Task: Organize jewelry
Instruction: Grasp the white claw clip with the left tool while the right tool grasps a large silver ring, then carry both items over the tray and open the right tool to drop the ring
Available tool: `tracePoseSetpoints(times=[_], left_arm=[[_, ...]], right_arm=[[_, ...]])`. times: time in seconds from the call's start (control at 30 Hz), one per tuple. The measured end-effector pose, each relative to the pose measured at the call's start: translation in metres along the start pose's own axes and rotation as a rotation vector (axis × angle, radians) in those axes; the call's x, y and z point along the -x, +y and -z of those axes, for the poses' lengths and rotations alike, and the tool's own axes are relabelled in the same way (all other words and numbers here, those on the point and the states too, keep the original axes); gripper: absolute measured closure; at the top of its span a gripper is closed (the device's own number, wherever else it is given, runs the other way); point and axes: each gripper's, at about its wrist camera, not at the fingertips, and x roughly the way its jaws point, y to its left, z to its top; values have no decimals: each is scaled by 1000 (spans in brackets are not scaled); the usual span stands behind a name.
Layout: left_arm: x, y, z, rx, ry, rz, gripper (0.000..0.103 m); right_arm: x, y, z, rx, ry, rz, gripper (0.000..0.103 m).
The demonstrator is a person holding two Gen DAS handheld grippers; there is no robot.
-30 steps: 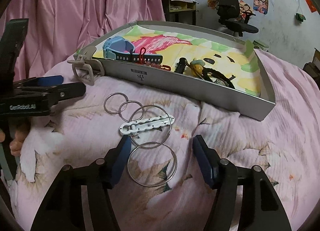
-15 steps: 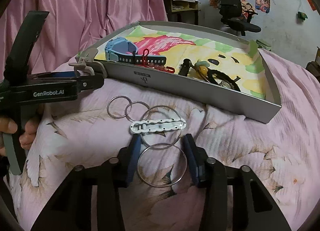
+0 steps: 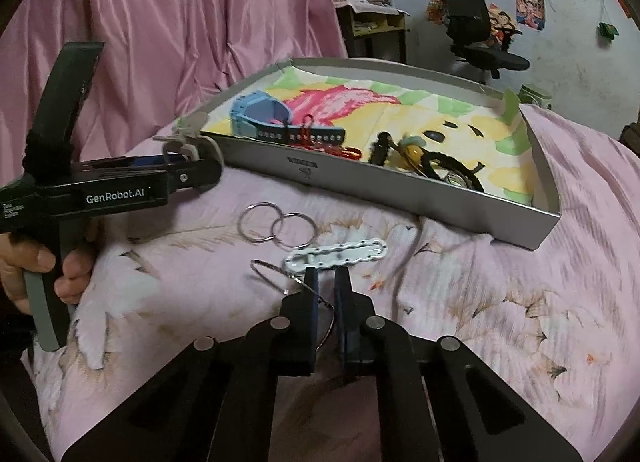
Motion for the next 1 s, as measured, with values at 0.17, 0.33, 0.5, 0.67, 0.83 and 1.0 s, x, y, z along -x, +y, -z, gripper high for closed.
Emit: tracePoseSetpoints(times=[0.17,0.33,0.5,0.67,0.83,1.0], left_arm=[[15,-5,7,-2,-17,32,42],[30,-11,12,-5,-49,56,42],[42,-17,12,-1,-94,88,42],[49,-19,5,8,-143,103,42],[50,-18,-19,44,-187,108,42],[41,-15,-39,58,-203,91,42]], right_arm=[[13,7,5,24,-8,-32,98],[28,4,3,8,-63,-69,100],[36,2,-2,18,-131,-68,100],[45,1,-20,57,-226,-38,100],[46,-8,-50,73,-327,-9,100],[27,-27,-76,54,-353,0,100]])
